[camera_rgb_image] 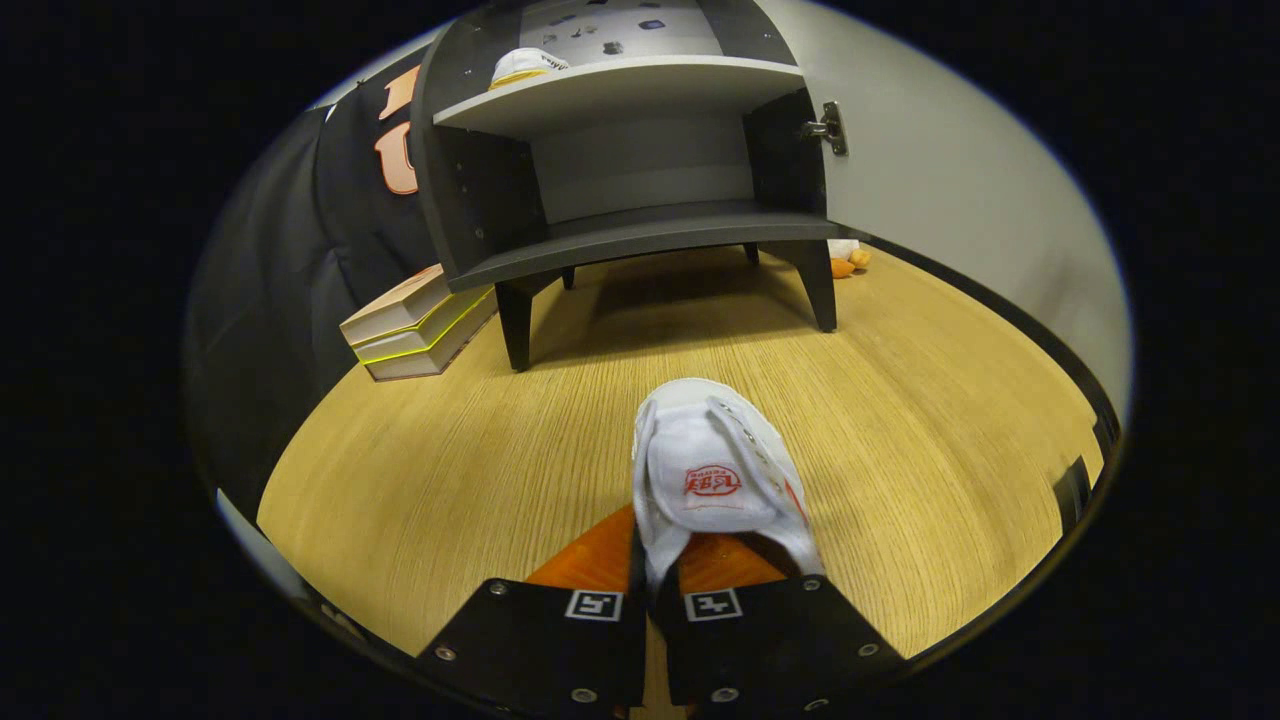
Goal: Open the shoe cabinet door, grab the shoes and put them into the shoe cabinet, then close the shoe cabinet door.
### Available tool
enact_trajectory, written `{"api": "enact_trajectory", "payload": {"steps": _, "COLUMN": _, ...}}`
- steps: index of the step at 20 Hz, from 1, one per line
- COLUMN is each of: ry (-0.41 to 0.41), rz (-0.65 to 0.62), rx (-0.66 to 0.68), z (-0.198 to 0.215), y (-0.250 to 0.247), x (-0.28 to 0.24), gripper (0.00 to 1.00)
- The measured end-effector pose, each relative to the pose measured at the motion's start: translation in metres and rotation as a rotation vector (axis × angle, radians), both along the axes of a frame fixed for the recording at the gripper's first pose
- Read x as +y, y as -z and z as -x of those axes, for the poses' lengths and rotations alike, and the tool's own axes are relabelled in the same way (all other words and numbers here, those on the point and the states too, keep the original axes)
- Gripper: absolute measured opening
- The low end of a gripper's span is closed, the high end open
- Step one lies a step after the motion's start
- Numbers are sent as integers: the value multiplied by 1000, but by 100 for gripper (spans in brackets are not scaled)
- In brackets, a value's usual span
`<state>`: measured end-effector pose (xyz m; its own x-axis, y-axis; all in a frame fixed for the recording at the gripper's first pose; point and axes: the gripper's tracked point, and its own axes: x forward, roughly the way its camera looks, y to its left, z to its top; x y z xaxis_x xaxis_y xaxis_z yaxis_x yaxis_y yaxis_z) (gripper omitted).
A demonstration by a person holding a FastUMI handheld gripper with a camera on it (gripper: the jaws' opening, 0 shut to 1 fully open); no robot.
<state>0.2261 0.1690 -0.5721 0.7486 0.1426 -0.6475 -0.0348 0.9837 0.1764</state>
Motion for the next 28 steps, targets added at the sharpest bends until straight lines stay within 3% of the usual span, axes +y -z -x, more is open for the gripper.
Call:
{"api": "enact_trajectory", "payload": {"steps": 1, "ry": 6, "rz": -2, "rx": -1, "z": -2, "y": -1, "x": 0, "gripper": 3}}
{"api": "enact_trajectory", "payload": {"steps": 6, "ry": 21, "rz": 0, "rx": -7, "z": -11, "y": -27, "x": -4, "gripper": 0}}
{"api": "enact_trajectory", "payload": {"steps": 14, "ry": 0, "rz": -32, "rx": -62, "z": -20, "y": -150, "x": -11, "gripper": 0}}
{"api": "enact_trajectory", "payload": {"steps": 20, "ry": 8, "rz": -28, "rx": -161, "z": -53, "y": -241, "x": -29, "gripper": 0}}
{"api": "enact_trajectory", "payload": {"steps": 28, "ry": -34, "rz": 3, "rx": -270, "z": -120, "y": -319, "x": -33, "gripper": 0}}
